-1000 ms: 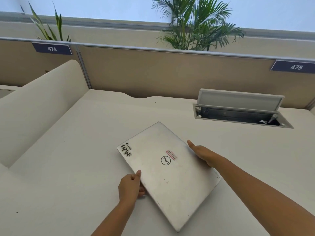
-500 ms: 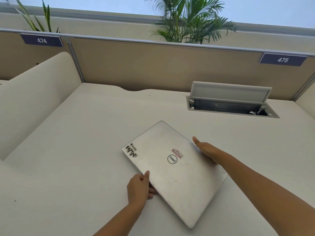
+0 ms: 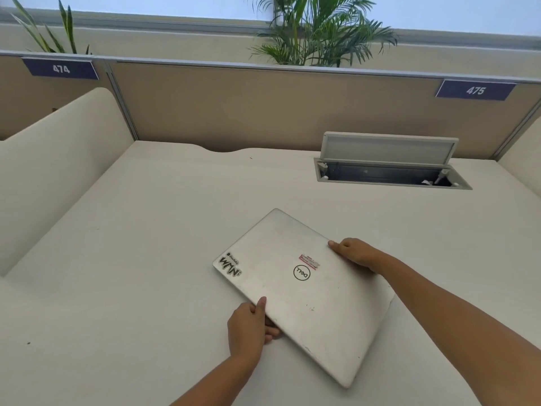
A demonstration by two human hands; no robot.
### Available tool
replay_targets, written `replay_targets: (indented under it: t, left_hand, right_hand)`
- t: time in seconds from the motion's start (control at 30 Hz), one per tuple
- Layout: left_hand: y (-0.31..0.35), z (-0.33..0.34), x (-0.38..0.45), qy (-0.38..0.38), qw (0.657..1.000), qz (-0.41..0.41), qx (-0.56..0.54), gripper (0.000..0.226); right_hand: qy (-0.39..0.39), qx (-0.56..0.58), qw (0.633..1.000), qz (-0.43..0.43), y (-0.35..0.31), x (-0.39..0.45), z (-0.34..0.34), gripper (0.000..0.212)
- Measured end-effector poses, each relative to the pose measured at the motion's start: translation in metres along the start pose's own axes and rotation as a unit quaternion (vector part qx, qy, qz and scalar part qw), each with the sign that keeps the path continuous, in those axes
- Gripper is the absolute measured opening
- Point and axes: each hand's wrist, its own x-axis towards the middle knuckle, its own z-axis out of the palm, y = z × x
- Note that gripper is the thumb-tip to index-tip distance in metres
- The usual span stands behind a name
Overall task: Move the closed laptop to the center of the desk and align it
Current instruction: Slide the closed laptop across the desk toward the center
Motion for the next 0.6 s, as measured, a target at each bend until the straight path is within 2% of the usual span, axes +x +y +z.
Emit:
replay_targets:
  t: [0.37,0.6]
  left_hand:
    - [0.002,-0.002,0.000,-0.011,1.000,0.014,0.021,0.037]
    - [0.004,-0.003,-0.001,-0.021,0.999,0.018,0.021,0.037]
  right_hand:
    - [0.029,-0.061,0.997,-0.029,0.005,0.010,0.008,0.045]
    - [0.011,-0.075,0.997,-0.030,0.005,0.014,0.004,0.043]
